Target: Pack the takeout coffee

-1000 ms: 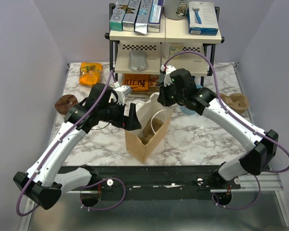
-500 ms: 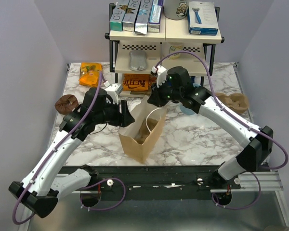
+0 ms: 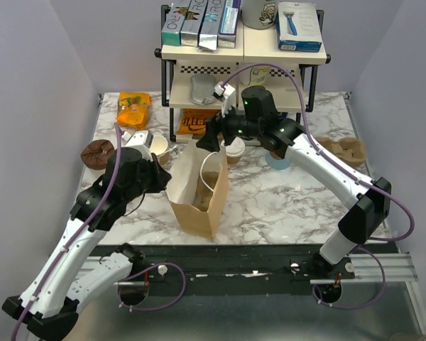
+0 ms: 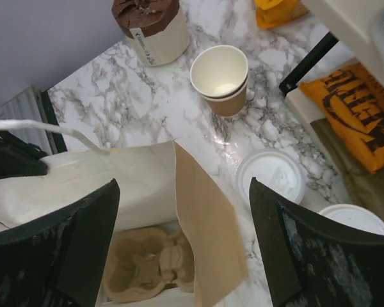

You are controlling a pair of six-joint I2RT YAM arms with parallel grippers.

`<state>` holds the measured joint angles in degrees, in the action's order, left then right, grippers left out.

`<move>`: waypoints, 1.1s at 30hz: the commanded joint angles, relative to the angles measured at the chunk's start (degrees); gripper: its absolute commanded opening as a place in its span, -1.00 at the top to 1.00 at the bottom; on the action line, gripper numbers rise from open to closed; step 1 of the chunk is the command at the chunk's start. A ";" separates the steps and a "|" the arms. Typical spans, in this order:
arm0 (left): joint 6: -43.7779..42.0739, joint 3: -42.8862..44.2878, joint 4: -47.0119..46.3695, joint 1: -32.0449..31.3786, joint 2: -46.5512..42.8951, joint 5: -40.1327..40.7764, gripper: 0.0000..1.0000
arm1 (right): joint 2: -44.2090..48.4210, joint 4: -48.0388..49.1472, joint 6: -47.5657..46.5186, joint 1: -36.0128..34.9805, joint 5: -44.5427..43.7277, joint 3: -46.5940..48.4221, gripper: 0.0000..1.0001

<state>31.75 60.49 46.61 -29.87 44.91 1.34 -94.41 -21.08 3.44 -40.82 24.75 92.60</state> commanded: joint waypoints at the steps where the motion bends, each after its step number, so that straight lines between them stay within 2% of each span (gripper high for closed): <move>1: 4.63 -0.55 3.04 -0.28 -2.80 6.56 1.00 | 4.14 3.24 4.11 -0.14 -10.21 1.36 -0.99; 7: 11.49 -0.90 6.74 -0.28 -5.35 11.22 1.00 | 12.05 10.00 14.57 0.48 -29.10 -8.20 -1.00; 11: 13.43 -0.72 7.53 -0.28 -7.11 10.35 0.99 | 15.74 9.22 16.15 0.65 -34.76 -12.77 -1.00; 16: 13.52 -1.16 6.13 -0.28 -6.94 7.89 0.74 | 20.22 8.34 19.66 0.65 -38.37 -19.02 -1.00; 19: 12.38 -2.04 3.06 -0.28 -6.59 4.64 0.56 | 21.28 7.99 20.72 0.65 -37.59 -21.93 -1.00; 23: 11.50 -2.31 -0.29 -0.28 -5.88 1.47 -0.14 | 19.89 7.64 24.85 0.65 -37.93 -23.69 -1.00; 24: 11.32 -1.70 -0.29 -0.28 -5.71 1.47 -0.59 | 19.27 7.46 25.64 0.56 -38.55 -23.52 -1.00; 26: 10.01 -0.90 -0.20 -0.28 -5.88 1.29 -0.98 | 17.52 4.84 27.31 0.13 -40.47 -21.33 -0.99; 29: 8.42 0.77 0.41 -0.28 -6.23 2.17 -0.98 | 13.82 1.23 30.65 -0.75 -47.48 -18.69 -0.99; 33: 5.53 0.78 0.33 -0.28 -6.41 3.84 -0.98 | 9.08 -1.33 35.93 -0.75 -51.29 -16.49 -0.98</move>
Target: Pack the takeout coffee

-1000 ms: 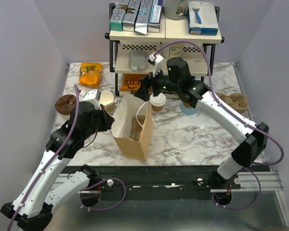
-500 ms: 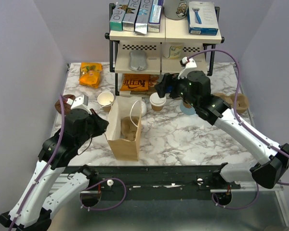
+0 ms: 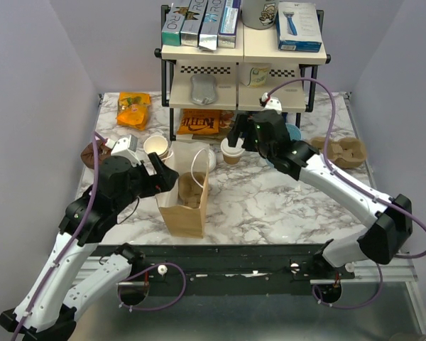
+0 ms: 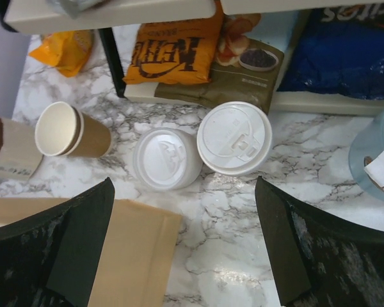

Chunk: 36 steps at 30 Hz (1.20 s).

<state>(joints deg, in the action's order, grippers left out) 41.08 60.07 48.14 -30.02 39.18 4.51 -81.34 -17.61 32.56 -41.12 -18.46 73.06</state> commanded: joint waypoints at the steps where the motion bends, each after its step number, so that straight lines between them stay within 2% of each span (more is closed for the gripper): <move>1: -3.99 0.75 -1.47 -0.13 -0.77 1.11 -0.98 | -6.09 -5.15 8.04 -0.45 -8.35 3.49 -0.98; 5: -3.81 -1.45 -2.87 -0.13 -0.86 5.06 -0.98 | -12.15 -8.48 7.70 -0.45 -11.15 7.53 -0.87; 7: -4.34 -2.76 -4.37 -0.13 -1.21 5.33 -0.98 | -14.54 -9.37 6.39 -0.45 -12.12 10.08 -0.82; 8: -4.69 -3.20 -4.98 -0.13 -1.38 5.33 -0.98 | -16.55 -9.90 5.60 -0.27 -11.87 10.87 -0.68; 9: -5.04 -3.90 -6.20 -0.13 -1.65 4.46 -0.98 | -17.79 -10.69 5.24 -0.19 -11.95 11.75 -0.63; 13: -6.45 -4.53 -7.53 -0.13 -2.88 4.01 -0.98 | -21.84 -14.38 4.18 0.60 -13.27 16.41 -0.55; 25: -8.12 -5.49 -8.68 -0.13 -3.06 3.66 -0.98 | -23.69 -13.86 3.92 5.61 -4.49 15.27 -0.23; 29: -8.47 -5.84 -8.94 -0.13 -2.88 3.05 -0.98 | -24.65 -13.33 4.09 6.41 -1.68 15.19 -0.07; 36: -8.38 -6.46 -9.47 -0.13 -2.09 1.20 -0.98 | -24.92 -12.72 4.71 7.81 2.20 13.87 -0.01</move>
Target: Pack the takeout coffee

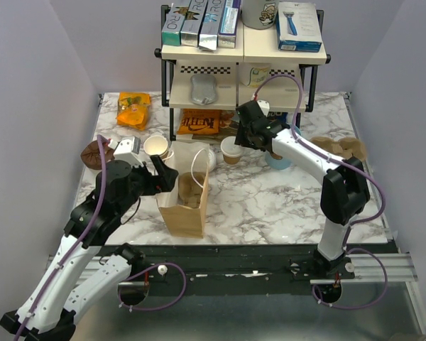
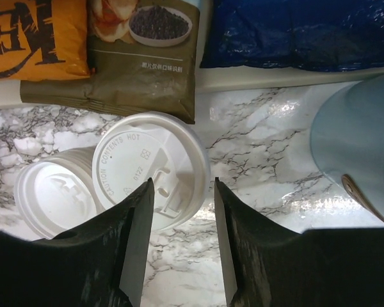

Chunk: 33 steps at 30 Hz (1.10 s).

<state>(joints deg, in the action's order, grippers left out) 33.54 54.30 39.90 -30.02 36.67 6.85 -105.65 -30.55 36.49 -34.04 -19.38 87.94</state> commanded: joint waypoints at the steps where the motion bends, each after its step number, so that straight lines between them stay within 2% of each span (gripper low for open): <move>1: -0.76 -0.69 -1.31 -0.13 0.51 -1.14 -0.98 | -0.53 0.22 0.69 0.64 3.38 -1.19 -0.01; 7: -0.67 -0.78 -1.14 -0.13 0.95 -1.23 -0.98 | -0.09 -0.04 1.30 0.64 4.61 -2.51 0.09; 17: -0.49 -1.30 -1.49 -0.04 0.95 -1.84 -0.98 | -0.96 -0.74 1.30 0.64 6.54 -2.60 0.14; 29: 0.39 -1.74 -1.67 -0.04 1.74 -2.02 -0.98 | -3.42 -2.85 2.27 0.99 3.82 -0.32 0.24; 33: 0.21 -1.22 -1.58 -0.04 2.09 -1.93 -0.98 | -3.78 -3.03 2.09 1.17 3.65 0.04 0.38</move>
<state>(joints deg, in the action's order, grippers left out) 33.65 53.43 39.05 -30.02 38.41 5.72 -107.24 -31.20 38.06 -33.45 -14.26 86.85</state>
